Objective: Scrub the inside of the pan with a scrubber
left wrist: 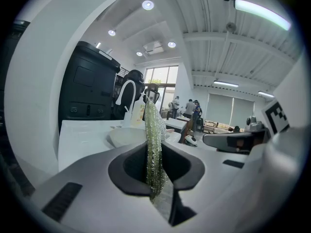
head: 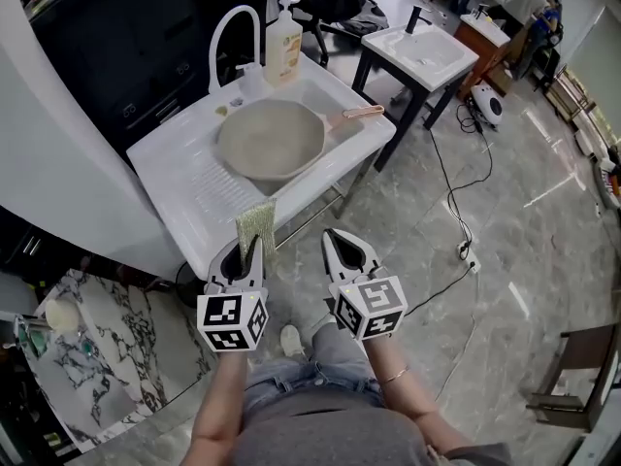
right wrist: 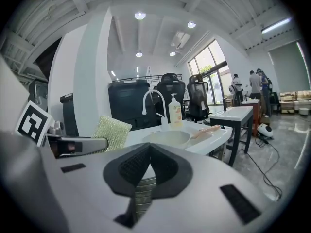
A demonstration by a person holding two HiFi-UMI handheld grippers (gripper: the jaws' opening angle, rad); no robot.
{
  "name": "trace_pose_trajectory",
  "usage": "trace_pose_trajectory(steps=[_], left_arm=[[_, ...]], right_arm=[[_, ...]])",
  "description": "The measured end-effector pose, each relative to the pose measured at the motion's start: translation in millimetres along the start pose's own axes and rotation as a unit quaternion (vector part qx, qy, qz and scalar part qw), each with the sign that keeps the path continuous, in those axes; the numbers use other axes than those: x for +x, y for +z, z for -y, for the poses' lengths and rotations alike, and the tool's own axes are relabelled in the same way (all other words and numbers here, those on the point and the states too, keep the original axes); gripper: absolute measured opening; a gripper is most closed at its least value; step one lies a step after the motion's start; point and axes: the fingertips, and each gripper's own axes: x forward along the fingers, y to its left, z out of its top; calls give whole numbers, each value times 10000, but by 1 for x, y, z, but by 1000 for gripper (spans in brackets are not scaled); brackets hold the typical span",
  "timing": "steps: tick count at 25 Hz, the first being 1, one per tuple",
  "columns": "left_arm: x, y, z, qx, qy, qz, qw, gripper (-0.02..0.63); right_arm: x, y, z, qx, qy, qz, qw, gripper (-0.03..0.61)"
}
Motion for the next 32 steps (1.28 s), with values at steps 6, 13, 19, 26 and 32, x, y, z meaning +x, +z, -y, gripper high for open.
trace_pose_trajectory(steps=[6,13,19,26,32], left_arm=[[27,4,-15,-72,-3,-57,10000,67],[69,11,-34,-122,123,-170,9997,67],[118,26,-48,-136,285,-198,9993,67],[182,41,-56,-155,509,-306,9981,67],[232,53,-60,-146,650,-442,9968,67]], right_arm=[[22,4,18,27,-188,-87,9998,11],[61,9,42,71,-166,-179,9997,11],[106,26,75,82,-78,-165,9998,11],[154,42,128,154,13,-240,9996,11],[193,54,164,245,153,-320,9991,11]])
